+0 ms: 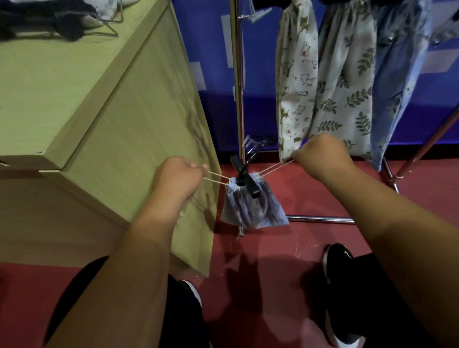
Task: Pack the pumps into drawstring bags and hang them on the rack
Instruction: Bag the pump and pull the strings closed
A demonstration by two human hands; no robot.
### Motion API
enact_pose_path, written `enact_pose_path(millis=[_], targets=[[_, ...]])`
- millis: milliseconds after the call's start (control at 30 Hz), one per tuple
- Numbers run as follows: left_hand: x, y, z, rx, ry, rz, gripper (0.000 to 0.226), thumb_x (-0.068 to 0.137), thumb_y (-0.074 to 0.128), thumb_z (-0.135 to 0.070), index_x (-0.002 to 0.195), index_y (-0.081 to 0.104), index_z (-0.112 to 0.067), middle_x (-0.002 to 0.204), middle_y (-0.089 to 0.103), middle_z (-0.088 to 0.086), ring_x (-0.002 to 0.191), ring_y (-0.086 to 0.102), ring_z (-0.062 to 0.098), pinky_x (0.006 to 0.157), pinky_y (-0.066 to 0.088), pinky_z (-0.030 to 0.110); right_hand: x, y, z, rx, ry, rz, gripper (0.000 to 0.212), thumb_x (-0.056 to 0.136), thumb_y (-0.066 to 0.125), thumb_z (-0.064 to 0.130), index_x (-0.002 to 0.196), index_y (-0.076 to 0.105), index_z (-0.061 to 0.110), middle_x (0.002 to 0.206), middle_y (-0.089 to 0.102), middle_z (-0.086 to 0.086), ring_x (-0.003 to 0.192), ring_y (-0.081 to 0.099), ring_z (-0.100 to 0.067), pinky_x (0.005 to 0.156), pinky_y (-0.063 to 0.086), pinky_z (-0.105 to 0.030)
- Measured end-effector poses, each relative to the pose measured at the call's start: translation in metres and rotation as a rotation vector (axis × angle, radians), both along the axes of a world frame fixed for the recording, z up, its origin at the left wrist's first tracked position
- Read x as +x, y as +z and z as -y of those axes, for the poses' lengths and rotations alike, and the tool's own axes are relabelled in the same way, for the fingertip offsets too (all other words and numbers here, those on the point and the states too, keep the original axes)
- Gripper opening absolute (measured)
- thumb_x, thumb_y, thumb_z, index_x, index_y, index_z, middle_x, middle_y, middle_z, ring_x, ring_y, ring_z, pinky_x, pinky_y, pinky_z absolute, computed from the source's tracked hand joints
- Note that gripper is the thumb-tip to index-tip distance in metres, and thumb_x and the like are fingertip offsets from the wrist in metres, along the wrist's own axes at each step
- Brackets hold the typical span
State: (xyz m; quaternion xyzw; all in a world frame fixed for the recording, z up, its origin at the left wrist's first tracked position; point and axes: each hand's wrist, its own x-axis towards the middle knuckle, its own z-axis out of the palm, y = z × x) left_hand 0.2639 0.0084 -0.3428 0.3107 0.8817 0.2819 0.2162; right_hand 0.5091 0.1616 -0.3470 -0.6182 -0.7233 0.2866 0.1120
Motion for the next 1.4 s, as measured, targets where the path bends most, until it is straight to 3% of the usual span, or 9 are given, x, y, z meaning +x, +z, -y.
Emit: enact_pose_path(millis=[200,400,567,733,800,1000,1167,1267,1400], targets=[[0.005,0.014,0.003,0.158,0.014,0.534,0.028,0.100,0.070,-0.031,0.078,0.064,-0.013,0.063,0.042,0.001,0.050,0.030,0.015,0.044,0.022,0.023,-0.012,0.016,0.016,-0.400,0.022,-0.432,0.030,0.089,0.081,0.027,0.074,0.060,0.013,0.057,0.038,-0.003,0.044,0.029,-0.019,0.047,0.030,-0.028],[0.009,0.031,0.002,0.362,-0.007,0.761,0.034,0.098,0.071,-0.036,0.068,0.060,-0.025,0.069,0.055,-0.006,0.066,0.053,0.011,0.065,0.043,0.028,-0.031,0.021,0.026,-0.535,0.060,-0.608,0.022,0.084,0.086,0.040,0.081,0.075,0.021,0.069,0.066,0.006,0.064,0.052,-0.016,0.068,0.043,-0.038],[0.018,0.039,0.004,0.470,-0.034,0.906,0.035,0.104,0.061,-0.036,0.075,0.070,-0.019,0.071,0.058,0.000,0.069,0.059,0.015,0.083,0.050,0.035,-0.037,0.033,0.025,-0.698,0.117,-0.808,0.028,0.096,0.074,0.036,0.071,0.066,0.025,0.071,0.061,0.006,0.066,0.055,-0.012,0.071,0.047,-0.033],[0.032,0.043,0.004,0.544,-0.089,0.878,0.036,0.102,0.049,-0.006,0.127,0.075,-0.009,0.079,0.061,0.002,0.058,0.052,0.012,0.070,0.060,0.032,-0.042,0.042,0.026,-0.594,0.118,-0.925,0.023,0.099,0.074,0.029,0.106,0.084,0.010,0.059,0.046,0.003,0.056,0.049,-0.013,0.070,0.045,-0.033],[0.038,0.046,0.003,0.572,-0.081,0.826,0.036,0.103,0.057,-0.003,0.134,0.072,-0.013,0.094,0.074,0.006,0.058,0.059,0.012,0.069,0.063,0.032,-0.043,0.045,0.029,-0.537,0.162,-0.911,0.026,0.096,0.077,0.031,0.110,0.084,0.009,0.062,0.057,-0.001,0.055,0.050,-0.015,0.071,0.046,-0.042],[0.053,0.052,0.002,0.549,-0.106,0.654,0.017,0.095,0.079,-0.016,0.112,0.080,-0.012,0.102,0.081,0.017,0.089,0.079,0.023,0.078,0.065,0.033,-0.054,0.050,0.043,-0.409,0.285,-0.773,0.023,0.093,0.071,0.033,0.101,0.084,0.015,0.099,0.081,-0.019,0.078,0.077,-0.036,0.081,0.059,-0.052],[0.061,0.050,-0.002,0.467,-0.159,0.420,0.006,0.094,0.080,-0.026,0.091,0.082,-0.021,0.076,0.079,-0.002,0.074,0.076,0.011,0.082,0.066,0.039,-0.062,0.050,0.045,-0.313,0.297,-0.669,0.053,0.088,0.067,0.064,0.097,0.086,0.016,0.090,0.082,-0.014,0.092,0.080,-0.039,0.097,0.061,-0.062],[0.060,0.054,0.000,0.425,-0.187,0.393,0.016,0.090,0.081,-0.035,0.094,0.083,-0.020,0.076,0.078,-0.001,0.071,0.071,0.012,0.091,0.064,0.047,-0.064,0.053,0.047,-0.309,0.285,-0.727,0.050,0.089,0.074,0.052,0.096,0.081,0.002,0.092,0.078,-0.027,0.088,0.079,-0.043,0.093,0.061,-0.067],[0.057,0.067,0.011,0.416,-0.235,0.391,0.015,0.098,0.072,-0.032,0.106,0.079,-0.022,0.090,0.081,-0.004,0.089,0.078,0.012,0.089,0.062,0.036,-0.067,0.065,0.052,-0.278,0.323,-0.745,0.035,0.090,0.076,0.039,0.092,0.081,0.005,0.087,0.079,-0.023,0.084,0.078,-0.043,0.090,0.062,-0.062]])
